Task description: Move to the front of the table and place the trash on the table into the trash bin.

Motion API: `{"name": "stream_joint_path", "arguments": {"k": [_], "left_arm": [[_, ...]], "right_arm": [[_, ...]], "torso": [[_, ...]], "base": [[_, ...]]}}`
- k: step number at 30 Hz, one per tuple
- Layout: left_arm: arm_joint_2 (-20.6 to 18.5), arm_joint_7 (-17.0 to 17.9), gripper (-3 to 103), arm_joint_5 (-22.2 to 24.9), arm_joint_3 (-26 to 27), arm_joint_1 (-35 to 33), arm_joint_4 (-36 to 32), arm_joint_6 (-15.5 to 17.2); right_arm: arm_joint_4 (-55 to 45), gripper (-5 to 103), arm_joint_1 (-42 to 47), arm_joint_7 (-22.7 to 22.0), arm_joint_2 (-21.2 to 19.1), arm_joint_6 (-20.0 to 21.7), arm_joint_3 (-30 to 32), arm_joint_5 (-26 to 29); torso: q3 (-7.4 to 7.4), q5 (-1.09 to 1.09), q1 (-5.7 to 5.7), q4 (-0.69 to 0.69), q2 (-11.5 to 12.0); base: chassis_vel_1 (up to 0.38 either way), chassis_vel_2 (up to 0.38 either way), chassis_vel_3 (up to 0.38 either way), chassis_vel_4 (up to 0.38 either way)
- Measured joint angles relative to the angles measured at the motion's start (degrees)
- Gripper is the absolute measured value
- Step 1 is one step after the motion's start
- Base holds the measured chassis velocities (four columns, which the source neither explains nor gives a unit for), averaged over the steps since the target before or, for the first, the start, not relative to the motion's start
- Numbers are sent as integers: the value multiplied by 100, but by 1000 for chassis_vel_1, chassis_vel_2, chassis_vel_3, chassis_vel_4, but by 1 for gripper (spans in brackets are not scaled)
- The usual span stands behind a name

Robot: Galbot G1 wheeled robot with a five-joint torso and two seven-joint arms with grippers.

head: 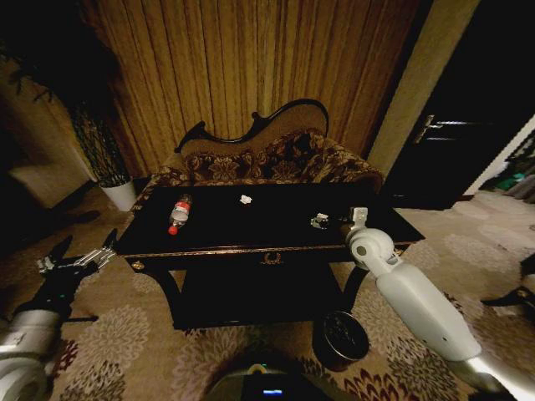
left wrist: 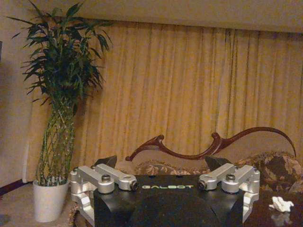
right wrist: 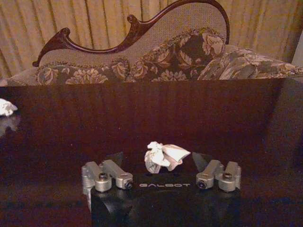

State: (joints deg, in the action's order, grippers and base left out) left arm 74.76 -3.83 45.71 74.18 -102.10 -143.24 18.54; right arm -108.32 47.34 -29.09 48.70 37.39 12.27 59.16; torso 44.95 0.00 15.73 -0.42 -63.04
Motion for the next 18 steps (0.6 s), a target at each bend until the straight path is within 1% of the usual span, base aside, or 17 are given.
{"name": "stream_joint_path", "arguments": {"k": [2, 4, 7, 8, 9, 10, 11, 12, 13, 14, 16, 17, 18], "left_arm": [[-1, 0, 100, 0, 1, 0, 0, -2], [-1, 0, 100, 0, 1, 0, 0, -3], [-1, 0, 100, 0, 1, -1, 0, -8], [-1, 0, 100, 0, 1, -1, 0, -8], [-1, 0, 100, 0, 1, -1, 0, -8], [-1, 0, 100, 0, 0, 0, 0, -8], [-1, 0, 100, 0, -4, 2, 0, -9], [-1, -1, 100, 0, -7, 3, 0, -9], [0, -2, 100, 0, -8, 2, 0, -10], [0, -2, 100, 0, -8, 2, 0, -10], [3, -2, 100, -1, -9, 2, 0, -10], [3, -2, 100, -1, -9, 2, 0, -10], [5, -3, 100, -1, -10, 2, 0, -11]], "right_arm": [[6, 70, 4, 0, 4, -16, -12, -36], [8, 70, 5, 0, 4, -22, -12, -42], [19, 53, 16, 1, 2, -41, -12, -72], [19, 53, 16, 1, 2, -41, -12, -72], [21, 47, 16, 1, 1, -43, -12, -76], [23, 47, 20, 2, 1, -50, -11, -83], [26, 37, 28, 4, 0, -66, -8, -95], [30, 37, 34, 6, 0, -77, -8, -107], [34, 32, 38, 7, 3, -87, -7, -117], [34, 32, 38, 7, 3, -87, -7, -117], [43, 21, 56, 11, 12, -111, -6, -138], [43, 21, 56, 11, 12, -111, -6, -138], [44, 15, 66, 12, 15, -116, -5, -146]], "torso": [[0, 0, 0, 0, 0], [0, 0, 0, 0, 0], [0, 0, 0, 0, 0], [0, 0, 0, 0, 0], [0, 0, 0, 0, 0], [0, 0, 0, 0, 0], [0, 0, 0, 0, 0], [0, 0, 0, 0, 0], [0, 0, 0, 0, 0], [0, 0, 0, 0, 0], [0, 0, 0, 0, 0], [0, 0, 0, 0, 0], [0, 0, 0, 0, 0]], "base": [[0, 0, 0, 0], [0, 0, 0, 0], [0, 0, 0, 0], [0, 0, 0, 0], [0, 0, 0, 0], [0, 0, 0, 0], [0, 0, 0, 0], [0, 0, 0, 0], [0, 0, 0, 0], [0, 0, 0, 0], [0, 0, 0, 0], [0, 0, 0, 0], [0, 0, 0, 0]]}}
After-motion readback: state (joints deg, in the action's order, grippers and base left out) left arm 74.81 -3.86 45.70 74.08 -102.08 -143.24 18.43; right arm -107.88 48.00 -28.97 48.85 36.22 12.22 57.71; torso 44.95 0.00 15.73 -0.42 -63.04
